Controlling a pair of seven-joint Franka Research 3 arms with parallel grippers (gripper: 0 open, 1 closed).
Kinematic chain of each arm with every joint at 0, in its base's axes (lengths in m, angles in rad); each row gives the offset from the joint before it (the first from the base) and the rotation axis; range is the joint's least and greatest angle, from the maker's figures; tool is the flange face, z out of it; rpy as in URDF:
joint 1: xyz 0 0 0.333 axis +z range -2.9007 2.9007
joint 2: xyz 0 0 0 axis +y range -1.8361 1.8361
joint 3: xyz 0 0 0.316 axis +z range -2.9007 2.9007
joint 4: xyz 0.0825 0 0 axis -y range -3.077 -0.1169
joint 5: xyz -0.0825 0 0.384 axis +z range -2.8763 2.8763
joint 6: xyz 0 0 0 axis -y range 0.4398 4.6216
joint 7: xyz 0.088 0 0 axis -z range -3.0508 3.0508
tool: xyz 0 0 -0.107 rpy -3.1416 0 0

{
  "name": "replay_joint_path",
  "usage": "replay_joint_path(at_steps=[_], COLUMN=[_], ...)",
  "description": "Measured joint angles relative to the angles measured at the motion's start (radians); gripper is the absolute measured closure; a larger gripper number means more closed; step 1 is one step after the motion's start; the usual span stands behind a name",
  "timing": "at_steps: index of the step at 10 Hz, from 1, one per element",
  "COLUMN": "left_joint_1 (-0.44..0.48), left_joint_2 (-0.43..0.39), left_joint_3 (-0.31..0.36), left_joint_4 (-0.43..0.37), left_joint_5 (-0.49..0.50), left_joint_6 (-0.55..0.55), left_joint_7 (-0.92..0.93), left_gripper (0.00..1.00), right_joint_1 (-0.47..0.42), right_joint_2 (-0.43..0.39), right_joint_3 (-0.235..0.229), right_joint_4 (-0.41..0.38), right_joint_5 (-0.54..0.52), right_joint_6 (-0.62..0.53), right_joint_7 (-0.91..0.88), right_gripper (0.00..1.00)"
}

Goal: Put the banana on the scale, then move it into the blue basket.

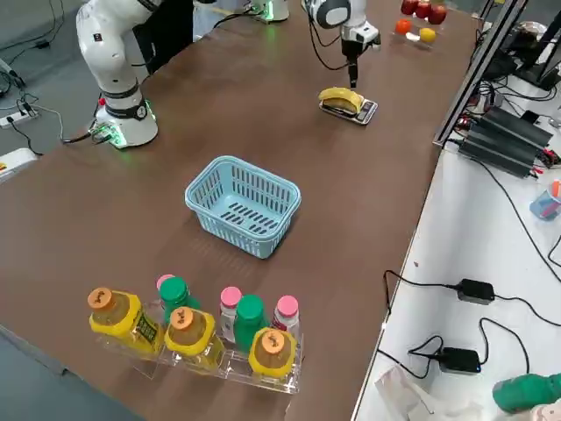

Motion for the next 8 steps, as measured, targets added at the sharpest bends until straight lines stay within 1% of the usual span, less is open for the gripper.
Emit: replay_joint_path(at_steps=[1, 5, 6, 8], left_joint_1=[0.001, 0.011, 0.011, 0.011], left_joint_2=[0.0, 0.0, 0.0, 0.0], left_joint_3=[0.0, 0.004, 0.004, 0.004], left_joint_4=[0.004, 0.019, 0.02, 0.02], left_joint_5=[0.0, 0.0, 0.0, 0.0], left_joint_6=[0.001, 0.007, 0.007, 0.007], left_joint_7=[-0.008, -0.019, -0.019, -0.019], left_gripper=[0.0, 0.0, 0.0, 0.0], right_joint_1=[0.003, 0.018, 0.018, 0.016], right_joint_2=[0.011, 0.019, 0.019, 0.019], right_joint_3=[0.001, 0.016, 0.018, 0.02], right_joint_4=[-0.028, -0.076, -0.091, -0.105], right_joint_5=[0.0, 0.0, 0.0, 0.0], right_joint_6=[0.035, 0.078, 0.091, 0.101], right_joint_7=[0.0, 0.002, 0.002, 0.032], right_gripper=[0.0, 0.0, 0.01, 0.12])
